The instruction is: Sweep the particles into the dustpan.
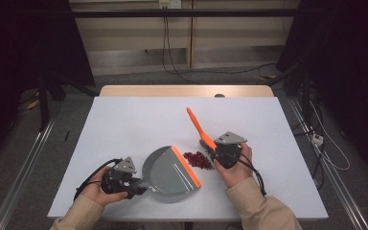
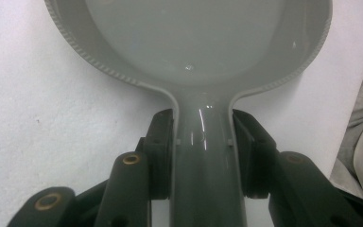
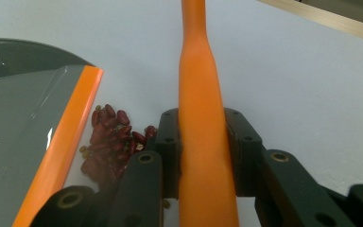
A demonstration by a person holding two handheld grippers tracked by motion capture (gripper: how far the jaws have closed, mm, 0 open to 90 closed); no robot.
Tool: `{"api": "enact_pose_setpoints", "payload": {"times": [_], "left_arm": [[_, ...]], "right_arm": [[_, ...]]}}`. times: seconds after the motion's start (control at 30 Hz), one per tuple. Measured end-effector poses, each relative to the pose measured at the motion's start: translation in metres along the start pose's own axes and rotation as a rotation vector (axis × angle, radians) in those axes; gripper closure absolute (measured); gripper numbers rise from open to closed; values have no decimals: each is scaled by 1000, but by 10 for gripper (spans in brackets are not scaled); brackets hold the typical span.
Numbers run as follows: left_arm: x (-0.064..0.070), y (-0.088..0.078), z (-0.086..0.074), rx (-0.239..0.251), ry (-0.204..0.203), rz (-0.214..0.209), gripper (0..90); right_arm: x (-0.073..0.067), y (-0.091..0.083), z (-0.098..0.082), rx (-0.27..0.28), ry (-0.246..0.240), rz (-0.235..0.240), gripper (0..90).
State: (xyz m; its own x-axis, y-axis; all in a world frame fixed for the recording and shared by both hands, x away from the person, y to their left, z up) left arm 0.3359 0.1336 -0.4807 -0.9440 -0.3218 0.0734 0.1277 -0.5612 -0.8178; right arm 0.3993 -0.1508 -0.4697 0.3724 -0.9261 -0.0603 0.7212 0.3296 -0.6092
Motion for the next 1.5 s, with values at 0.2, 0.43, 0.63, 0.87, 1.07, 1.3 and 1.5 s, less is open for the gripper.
{"api": "enact_pose_setpoints", "payload": {"times": [0.2, 0.43, 0.63, 0.87, 1.07, 1.3, 1.5], "left_arm": [[0, 1, 2, -1, -1, 4, 626], [-1, 2, 3, -12, 19, -12, 626], [1, 6, 8, -17, 19, -20, 626], [3, 9, 12, -13, -3, -25, 626], [3, 10, 13, -12, -4, -28, 625], [3, 10, 13, -12, -9, -31, 625], [2, 10, 13, -15, -6, -34, 626]], "right_arm": [[-4, 0, 1, 4, 32, 21, 712], [-14, 2, 1, 6, 18, 10, 711], [-20, 3, 1, 12, -1, 7, 711], [-26, 4, 1, 23, 5, 17, 710], [-33, 5, 0, 31, 15, 35, 709], [-44, 8, 1, 39, 28, 69, 709], [-53, 9, 2, 49, 27, 83, 708]]}}
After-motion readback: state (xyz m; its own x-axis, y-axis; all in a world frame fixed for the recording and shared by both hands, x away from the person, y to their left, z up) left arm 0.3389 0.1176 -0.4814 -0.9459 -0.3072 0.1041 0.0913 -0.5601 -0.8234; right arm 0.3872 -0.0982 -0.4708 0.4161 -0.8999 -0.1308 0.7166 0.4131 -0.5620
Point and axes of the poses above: each handheld gripper's, and its own axes: y roughly forward along the jaws, z roughly out of its top, x roughly to its right, the point moved 7 cm from there along y, roughly forward along the jaws, and after that the axes turned 8 degrees about y, right-handed, at the moved point
